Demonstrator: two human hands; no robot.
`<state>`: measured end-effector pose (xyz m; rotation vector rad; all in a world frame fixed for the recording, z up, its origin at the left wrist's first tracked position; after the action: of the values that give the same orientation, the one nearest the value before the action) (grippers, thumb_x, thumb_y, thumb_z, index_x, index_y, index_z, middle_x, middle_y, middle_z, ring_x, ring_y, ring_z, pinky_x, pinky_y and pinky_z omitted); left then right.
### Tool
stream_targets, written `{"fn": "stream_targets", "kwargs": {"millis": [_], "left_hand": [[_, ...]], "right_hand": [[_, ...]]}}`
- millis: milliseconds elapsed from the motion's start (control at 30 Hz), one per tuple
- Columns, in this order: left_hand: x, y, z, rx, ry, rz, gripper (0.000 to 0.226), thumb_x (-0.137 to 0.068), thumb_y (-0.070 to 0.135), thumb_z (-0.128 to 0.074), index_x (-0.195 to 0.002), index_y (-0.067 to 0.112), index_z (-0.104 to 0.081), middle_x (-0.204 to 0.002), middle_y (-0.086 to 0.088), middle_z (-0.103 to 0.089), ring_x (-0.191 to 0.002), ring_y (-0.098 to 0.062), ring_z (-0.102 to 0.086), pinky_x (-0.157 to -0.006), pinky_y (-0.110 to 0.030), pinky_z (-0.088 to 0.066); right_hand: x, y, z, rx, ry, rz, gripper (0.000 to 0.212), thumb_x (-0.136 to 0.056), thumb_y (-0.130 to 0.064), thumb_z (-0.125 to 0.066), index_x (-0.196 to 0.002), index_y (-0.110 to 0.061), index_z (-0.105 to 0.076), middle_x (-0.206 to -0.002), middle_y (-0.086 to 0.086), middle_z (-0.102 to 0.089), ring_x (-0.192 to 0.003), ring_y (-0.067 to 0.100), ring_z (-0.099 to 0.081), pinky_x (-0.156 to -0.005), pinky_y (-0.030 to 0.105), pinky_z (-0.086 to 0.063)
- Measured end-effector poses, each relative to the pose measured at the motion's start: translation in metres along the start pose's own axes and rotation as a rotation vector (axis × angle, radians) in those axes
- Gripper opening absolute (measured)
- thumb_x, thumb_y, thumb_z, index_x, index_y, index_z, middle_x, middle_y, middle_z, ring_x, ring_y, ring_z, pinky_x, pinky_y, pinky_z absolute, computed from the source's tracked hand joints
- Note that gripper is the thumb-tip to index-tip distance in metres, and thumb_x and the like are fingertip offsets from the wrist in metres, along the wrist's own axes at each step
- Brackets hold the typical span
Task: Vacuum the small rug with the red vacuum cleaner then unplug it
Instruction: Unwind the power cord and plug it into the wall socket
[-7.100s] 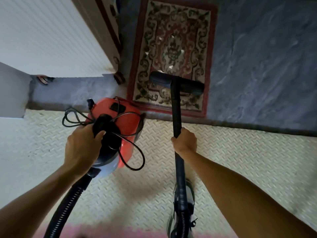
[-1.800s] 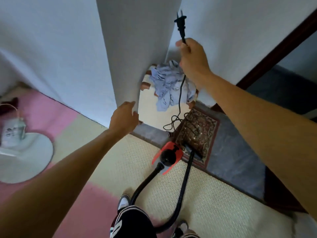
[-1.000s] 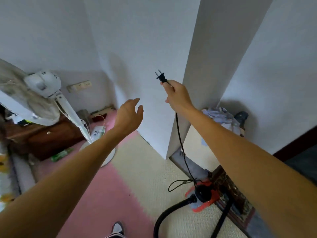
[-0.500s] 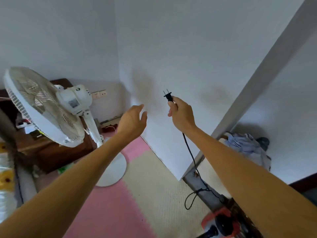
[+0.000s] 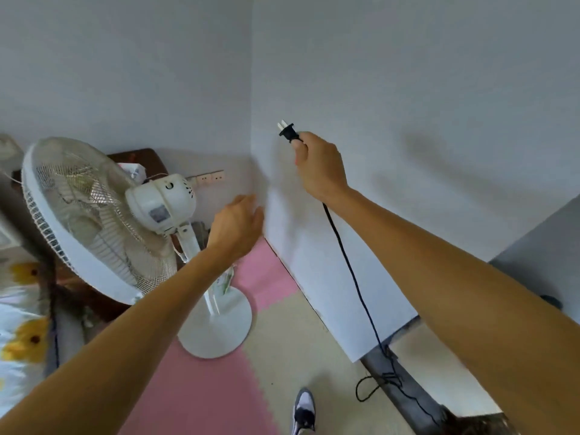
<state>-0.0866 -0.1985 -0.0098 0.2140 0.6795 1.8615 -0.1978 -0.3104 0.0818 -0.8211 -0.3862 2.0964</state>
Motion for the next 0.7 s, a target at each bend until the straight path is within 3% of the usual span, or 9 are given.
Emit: {"fn": "stream_targets", "kwargs": {"millis": [167,400,533,700], "left_hand": [[-0.065,-0.019,-0.020,-0.091,0.058,0.062,0.045,-0.098,0.031,-0.040,-0.137,0.008,-0.044,-0.139,-0.014,-0.049,-0.117,-0.033,-0.055,-0.097,-0.042,-0.045],[-0.157,-0.026,-0.018,-0.239,0.115,0.212,0.040,-0.097,0.031,-0.042,-0.123,0.003,-0.053,-0.124,-0.018,-0.058,-0.107,-0.034,-0.058,-0.092,-0.045,-0.045],[-0.202,-0.038,-0.007,-0.263,0.139,0.279,0.039,-0.097,0.032,-0.043,-0.120,0.003,-0.054,-0.127,-0.017,-0.056,-0.105,-0.033,-0.058,-0.090,-0.042,-0.045],[-0.258,-0.079,0.008,-0.239,0.200,0.321,0.036,-0.096,0.032,-0.044,-0.116,0.003,-0.055,-0.120,-0.015,-0.058,-0.091,-0.029,-0.061,-0.079,-0.042,-0.053]], "right_hand": [[-0.058,0.049,-0.068,-0.076,-0.124,0.001,0.029,-0.102,-0.026,-0.034,-0.095,-0.011,-0.058,-0.078,0.006,-0.063,-0.066,0.025,-0.054,-0.058,0.034,-0.039],[-0.152,0.086,-0.120,-0.133,-0.289,0.096,0.026,-0.102,-0.023,-0.036,-0.091,-0.009,-0.054,-0.070,0.001,-0.052,-0.058,0.016,-0.045,-0.048,0.026,-0.027],[-0.209,0.084,-0.151,-0.189,-0.317,0.112,0.031,-0.102,-0.026,-0.035,-0.098,-0.006,-0.058,-0.082,0.011,-0.063,-0.071,0.028,-0.060,-0.060,0.042,-0.048],[-0.280,0.062,-0.195,-0.288,-0.333,0.085,0.031,-0.100,-0.027,-0.035,-0.091,-0.009,-0.058,-0.086,0.010,-0.065,-0.074,0.028,-0.063,-0.069,0.048,-0.054]]}}
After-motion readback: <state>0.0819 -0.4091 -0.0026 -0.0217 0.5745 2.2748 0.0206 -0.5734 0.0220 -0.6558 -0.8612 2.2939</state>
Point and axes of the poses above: each hand's wrist, its own x-axis away from the middle knuckle, its own z-axis out of the back of the hand, y = z × x, the point moved 7 cm from there along -x, towards the middle knuckle
